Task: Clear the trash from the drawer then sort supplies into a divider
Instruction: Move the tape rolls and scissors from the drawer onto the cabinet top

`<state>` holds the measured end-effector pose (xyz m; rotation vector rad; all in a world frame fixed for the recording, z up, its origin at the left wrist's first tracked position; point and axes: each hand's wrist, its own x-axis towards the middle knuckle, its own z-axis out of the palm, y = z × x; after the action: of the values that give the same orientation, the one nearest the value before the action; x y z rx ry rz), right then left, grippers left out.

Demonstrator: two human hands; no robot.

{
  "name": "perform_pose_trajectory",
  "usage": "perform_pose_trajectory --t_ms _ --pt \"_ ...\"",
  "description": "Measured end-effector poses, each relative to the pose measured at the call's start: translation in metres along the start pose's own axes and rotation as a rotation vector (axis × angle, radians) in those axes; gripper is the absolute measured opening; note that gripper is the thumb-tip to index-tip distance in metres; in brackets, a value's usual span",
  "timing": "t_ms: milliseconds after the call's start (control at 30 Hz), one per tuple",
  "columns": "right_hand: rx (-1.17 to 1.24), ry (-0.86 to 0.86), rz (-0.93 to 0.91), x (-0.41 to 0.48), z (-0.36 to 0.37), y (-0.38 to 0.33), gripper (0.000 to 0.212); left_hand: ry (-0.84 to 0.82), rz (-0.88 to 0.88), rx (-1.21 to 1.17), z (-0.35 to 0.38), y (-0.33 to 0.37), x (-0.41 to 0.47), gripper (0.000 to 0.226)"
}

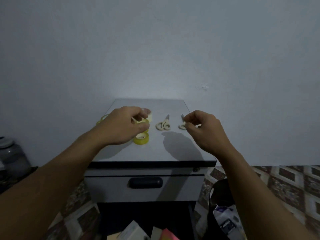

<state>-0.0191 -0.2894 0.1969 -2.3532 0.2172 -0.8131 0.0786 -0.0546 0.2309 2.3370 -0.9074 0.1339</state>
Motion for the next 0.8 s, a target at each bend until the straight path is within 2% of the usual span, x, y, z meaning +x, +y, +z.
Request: perform_pose_trajectory --t_ms 200,400,467,567,700,800 --pt "0.117 -0.12 0.015 -0.065 0.017 -0.024 0.009 0.004 -0.084 -0.134 0.003 -0.017 -0.069 0.023" --pt "0.107 -0.321 0.099 -0.129 0.059 -0.013 0.006 -0.075 -0.184 -0.279 0.053 -0.051 -0.129 0.017" --pt "0.082 -0.409 0.148 -0.151 0.077 -0.004 0.008 -0.143 -0.265 -0.303 0.076 -0.065 -0.15 0.016" --pt "0.032 -0.524 0.213 -0.183 0.107 0.016 0.012 -0.273 -0.381 -0.279 0.118 -0.094 -0.176 0.027" --pt "-0.032 -0.698 0.326 -0.231 0.146 0.045 0.021 -0.523 -0.475 -0.17 0.164 -0.126 -0.213 0.04" --pt "-0.049 -0.816 0.409 -0.265 0.162 0.06 0.028 -0.667 -0.445 -0.049 0.187 -0.142 -0.241 0.048"
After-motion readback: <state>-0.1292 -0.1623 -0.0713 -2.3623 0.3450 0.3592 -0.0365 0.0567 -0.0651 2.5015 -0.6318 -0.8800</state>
